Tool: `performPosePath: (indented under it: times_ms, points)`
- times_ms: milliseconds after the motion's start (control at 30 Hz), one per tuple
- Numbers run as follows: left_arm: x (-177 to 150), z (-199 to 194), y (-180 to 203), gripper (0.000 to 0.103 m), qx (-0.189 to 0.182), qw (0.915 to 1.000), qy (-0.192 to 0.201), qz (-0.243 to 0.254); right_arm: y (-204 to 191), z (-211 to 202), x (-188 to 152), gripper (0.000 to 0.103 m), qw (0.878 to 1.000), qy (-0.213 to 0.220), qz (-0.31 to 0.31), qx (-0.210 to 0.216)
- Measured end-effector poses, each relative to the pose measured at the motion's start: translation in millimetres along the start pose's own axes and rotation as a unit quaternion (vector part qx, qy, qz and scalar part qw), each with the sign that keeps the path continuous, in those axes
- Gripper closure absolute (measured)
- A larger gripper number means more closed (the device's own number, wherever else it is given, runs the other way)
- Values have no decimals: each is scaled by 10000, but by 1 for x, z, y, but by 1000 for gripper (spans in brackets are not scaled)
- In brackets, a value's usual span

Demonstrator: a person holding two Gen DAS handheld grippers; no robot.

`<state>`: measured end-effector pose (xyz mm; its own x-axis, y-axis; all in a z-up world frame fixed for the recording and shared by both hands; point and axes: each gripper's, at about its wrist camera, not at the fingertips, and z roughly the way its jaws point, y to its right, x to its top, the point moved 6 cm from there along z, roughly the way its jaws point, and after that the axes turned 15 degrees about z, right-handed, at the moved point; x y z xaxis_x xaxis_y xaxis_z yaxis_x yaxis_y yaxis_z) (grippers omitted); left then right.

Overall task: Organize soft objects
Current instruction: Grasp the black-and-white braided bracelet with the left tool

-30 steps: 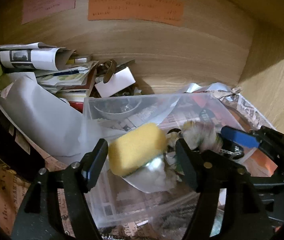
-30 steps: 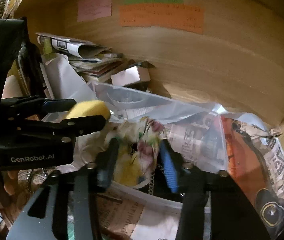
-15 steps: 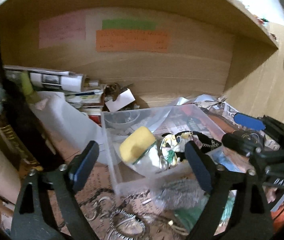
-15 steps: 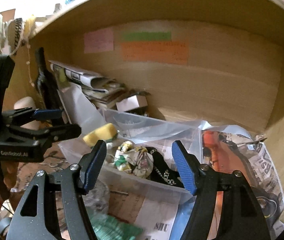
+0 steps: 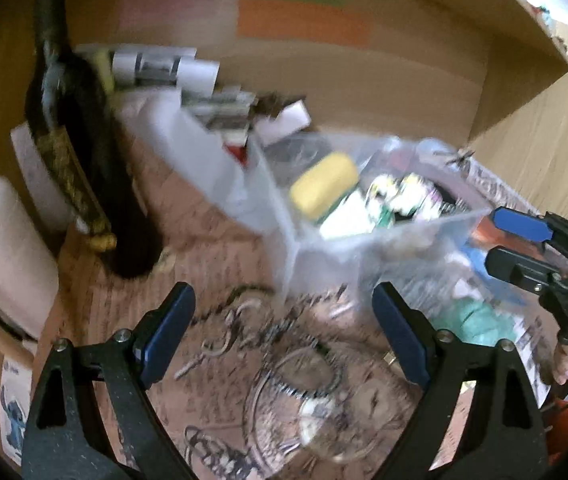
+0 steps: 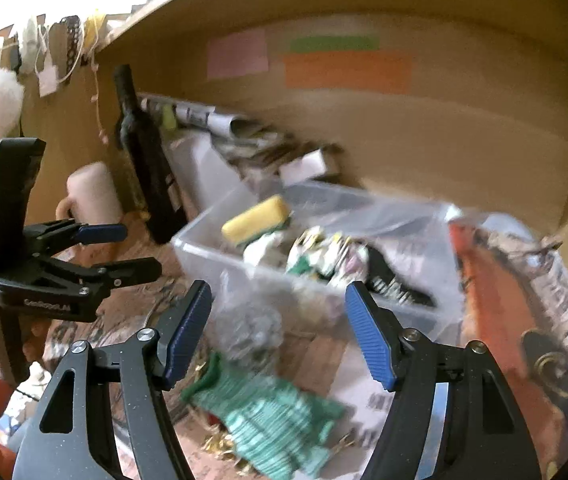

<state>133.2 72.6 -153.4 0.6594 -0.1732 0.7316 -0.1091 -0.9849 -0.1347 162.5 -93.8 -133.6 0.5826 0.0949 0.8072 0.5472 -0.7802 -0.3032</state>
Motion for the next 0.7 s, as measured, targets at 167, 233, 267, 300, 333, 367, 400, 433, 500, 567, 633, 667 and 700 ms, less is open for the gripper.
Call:
performPosePath:
  times_ms: [167,233,267,300,333,367,400,433,500,567,633,667,700]
  points:
    - [-26,18,-9,12,29,9993,-346,-133,-3,15,-17,37,9992,-377,74,131]
    - [-35,25,-13,12,29,9987,-468,-209,-3,22,-22,36,9984,-523,132,177]
    - [-38,27,-13,15,25,9985,-498,-230,-3,27,-24,37,9977,-626,156,204]
    - [-39,29,-14,17,23,9984,-525,-232,-4,30,-26,37,9973,-683,165,214]
    - [-41,31,-15,22,24,9982,-549,-225,-3,32,-28,37,9969,-735,172,213]
    - [-42,34,-14,27,-7,9981,-580,-212,-4,36,-30,37,9964,-809,168,209]
    - [-43,36,-14,29,-35,9980,-596,-215,-4,39,-32,37,9959,-860,168,218]
    - [-44,38,-13,33,-80,9978,-619,-229,-4,41,-33,36,9955,-903,174,219]
    - [-44,43,-11,41,-171,9974,-663,-207,-3,47,-34,37,9945,-1001,212,210]
    - [-44,47,-7,56,-286,9969,-715,-137,-2,52,-36,37,9937,-1074,251,184]
    - [-43,49,-3,64,-332,9968,-726,-55,-1,56,-38,37,9932,-1113,281,183]
    - [-43,50,-1,69,-340,9968,-722,-1,-1,56,-38,37,9931,-1119,281,193]
    - [-43,51,1,71,-340,9968,-725,22,-1,57,-38,37,9930,-1133,275,205]
